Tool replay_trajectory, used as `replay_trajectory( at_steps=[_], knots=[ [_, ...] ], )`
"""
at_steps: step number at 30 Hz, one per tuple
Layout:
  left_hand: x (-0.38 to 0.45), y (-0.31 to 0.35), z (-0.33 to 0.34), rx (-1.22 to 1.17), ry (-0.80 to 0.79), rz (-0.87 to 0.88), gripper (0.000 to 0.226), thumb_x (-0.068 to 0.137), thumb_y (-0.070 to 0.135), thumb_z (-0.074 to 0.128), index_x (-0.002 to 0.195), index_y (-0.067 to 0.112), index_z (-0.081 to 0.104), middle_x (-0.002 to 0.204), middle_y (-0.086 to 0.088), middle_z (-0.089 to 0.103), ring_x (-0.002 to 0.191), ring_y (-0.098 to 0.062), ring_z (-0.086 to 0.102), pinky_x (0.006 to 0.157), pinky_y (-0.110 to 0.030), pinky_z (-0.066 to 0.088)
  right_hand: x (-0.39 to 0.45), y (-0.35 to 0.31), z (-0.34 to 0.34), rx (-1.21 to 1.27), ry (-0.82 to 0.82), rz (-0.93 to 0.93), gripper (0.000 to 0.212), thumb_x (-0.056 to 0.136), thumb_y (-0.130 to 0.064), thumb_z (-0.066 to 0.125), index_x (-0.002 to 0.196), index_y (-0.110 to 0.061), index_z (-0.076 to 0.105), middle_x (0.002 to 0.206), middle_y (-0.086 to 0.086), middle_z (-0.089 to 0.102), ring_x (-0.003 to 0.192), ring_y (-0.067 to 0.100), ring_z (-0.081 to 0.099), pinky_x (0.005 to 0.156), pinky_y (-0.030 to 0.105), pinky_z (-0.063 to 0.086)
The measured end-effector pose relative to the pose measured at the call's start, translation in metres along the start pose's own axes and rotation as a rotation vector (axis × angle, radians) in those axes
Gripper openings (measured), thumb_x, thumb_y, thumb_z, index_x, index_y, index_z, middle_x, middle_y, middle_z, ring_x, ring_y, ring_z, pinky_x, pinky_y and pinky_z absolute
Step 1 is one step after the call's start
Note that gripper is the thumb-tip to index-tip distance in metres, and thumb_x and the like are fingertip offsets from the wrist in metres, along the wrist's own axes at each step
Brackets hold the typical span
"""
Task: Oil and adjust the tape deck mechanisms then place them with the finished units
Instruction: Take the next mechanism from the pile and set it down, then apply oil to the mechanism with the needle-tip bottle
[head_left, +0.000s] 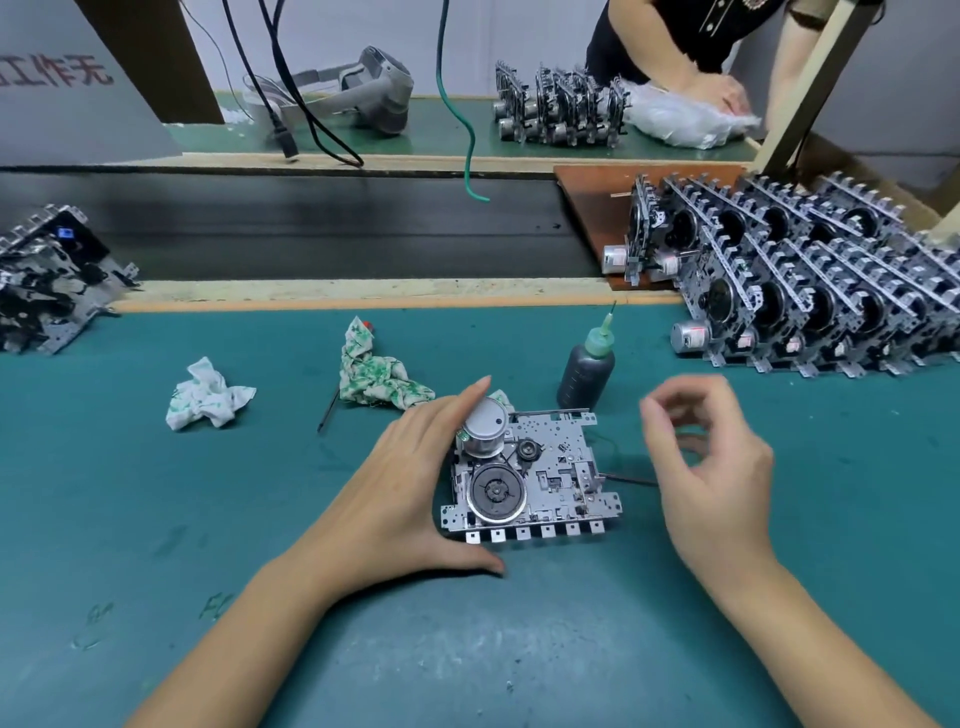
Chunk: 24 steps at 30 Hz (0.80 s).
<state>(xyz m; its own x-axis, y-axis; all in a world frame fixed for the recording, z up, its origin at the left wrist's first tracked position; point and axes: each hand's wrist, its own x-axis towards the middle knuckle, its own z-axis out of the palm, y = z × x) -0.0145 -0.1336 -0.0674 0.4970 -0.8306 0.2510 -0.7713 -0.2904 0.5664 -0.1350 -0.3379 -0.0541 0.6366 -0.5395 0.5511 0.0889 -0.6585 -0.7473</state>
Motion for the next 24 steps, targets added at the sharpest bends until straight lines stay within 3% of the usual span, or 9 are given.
replay_trajectory(
  at_steps=[2, 6, 12, 15, 18, 21, 24],
  knots=[
    [0.000, 0.000, 0.000, -0.023, -0.001, -0.010, 0.121, 0.052, 0.073, 0.074, 0.145, 0.050, 0.000, 0.138, 0.041, 0.017, 0.130, 0.010, 0.026, 0.105, -0.005, 0.017, 0.017, 0.001, 0.006, 0.024, -0.039, 0.194, 0.029, 0.085, -0.022, 0.066, 0.099, -0.035, 0.044, 0.089, -0.014, 0.054, 0.084, 0.004, 0.053, 0.071, 0.019, 0.046],
    [-0.001, -0.003, 0.001, -0.094, 0.004, -0.056, 0.120, 0.050, 0.069, 0.077, 0.143, 0.055, 0.002, 0.135, 0.048, 0.017, 0.128, 0.017, 0.025, 0.102, -0.001, 0.018, 0.044, 0.009, 0.026, 0.030, -0.254, 0.523, 0.054, 0.078, -0.019, 0.076, 0.119, -0.026, 0.041, 0.115, -0.002, 0.051, 0.103, 0.013, 0.051, 0.086, 0.028, 0.041],
    [-0.001, -0.011, 0.002, -0.236, -0.031, -0.147, 0.116, 0.049, 0.056, 0.082, 0.139, 0.061, 0.009, 0.135, 0.045, 0.026, 0.128, 0.013, 0.033, 0.098, -0.001, 0.026, 0.041, 0.022, 0.038, -0.040, -0.345, 0.491, 0.026, 0.081, -0.020, 0.074, 0.101, -0.018, 0.057, 0.099, -0.003, 0.064, 0.092, 0.015, 0.057, 0.076, 0.025, 0.038],
    [-0.001, -0.016, 0.001, -0.286, -0.069, -0.175, 0.117, 0.050, 0.053, 0.085, 0.140, 0.059, 0.011, 0.140, 0.039, 0.027, 0.130, 0.010, 0.034, 0.105, -0.009, 0.029, 0.038, 0.024, 0.034, 0.028, -0.299, 0.471, 0.023, 0.088, -0.019, 0.066, 0.107, -0.020, 0.055, 0.102, -0.004, 0.064, 0.091, 0.012, 0.056, 0.070, 0.022, 0.039],
    [-0.001, -0.014, 0.000, -0.339, -0.095, -0.222, 0.120, 0.049, 0.053, 0.085, 0.143, 0.056, 0.010, 0.138, 0.041, 0.026, 0.129, 0.013, 0.032, 0.102, -0.004, 0.027, 0.041, 0.023, 0.031, 0.112, -0.224, 0.453, 0.021, 0.094, -0.021, 0.056, 0.114, -0.022, 0.050, 0.103, -0.004, 0.060, 0.089, 0.009, 0.054, 0.074, 0.018, 0.040],
    [0.008, 0.004, 0.005, -0.396, 0.071, -0.355, 0.105, 0.055, 0.065, 0.075, 0.143, 0.044, 0.021, 0.131, 0.032, 0.039, 0.120, 0.013, 0.039, 0.097, -0.003, 0.029, 0.042, 0.020, 0.028, 0.104, -0.146, 0.441, 0.017, 0.095, -0.032, 0.051, 0.109, -0.027, 0.044, 0.089, -0.011, 0.056, 0.070, -0.007, 0.052, 0.062, 0.008, 0.038],
    [0.027, 0.022, 0.015, -0.243, 0.285, -0.438, 0.073, 0.071, 0.064, 0.065, 0.130, 0.027, 0.045, 0.119, 0.014, 0.052, 0.113, -0.004, 0.048, 0.096, -0.023, 0.038, 0.043, 0.013, 0.026, 0.273, -0.102, 0.497, 0.015, 0.093, -0.034, 0.055, 0.103, -0.034, 0.044, 0.081, -0.005, 0.059, 0.057, -0.002, 0.054, 0.059, 0.020, 0.042]
  ],
)
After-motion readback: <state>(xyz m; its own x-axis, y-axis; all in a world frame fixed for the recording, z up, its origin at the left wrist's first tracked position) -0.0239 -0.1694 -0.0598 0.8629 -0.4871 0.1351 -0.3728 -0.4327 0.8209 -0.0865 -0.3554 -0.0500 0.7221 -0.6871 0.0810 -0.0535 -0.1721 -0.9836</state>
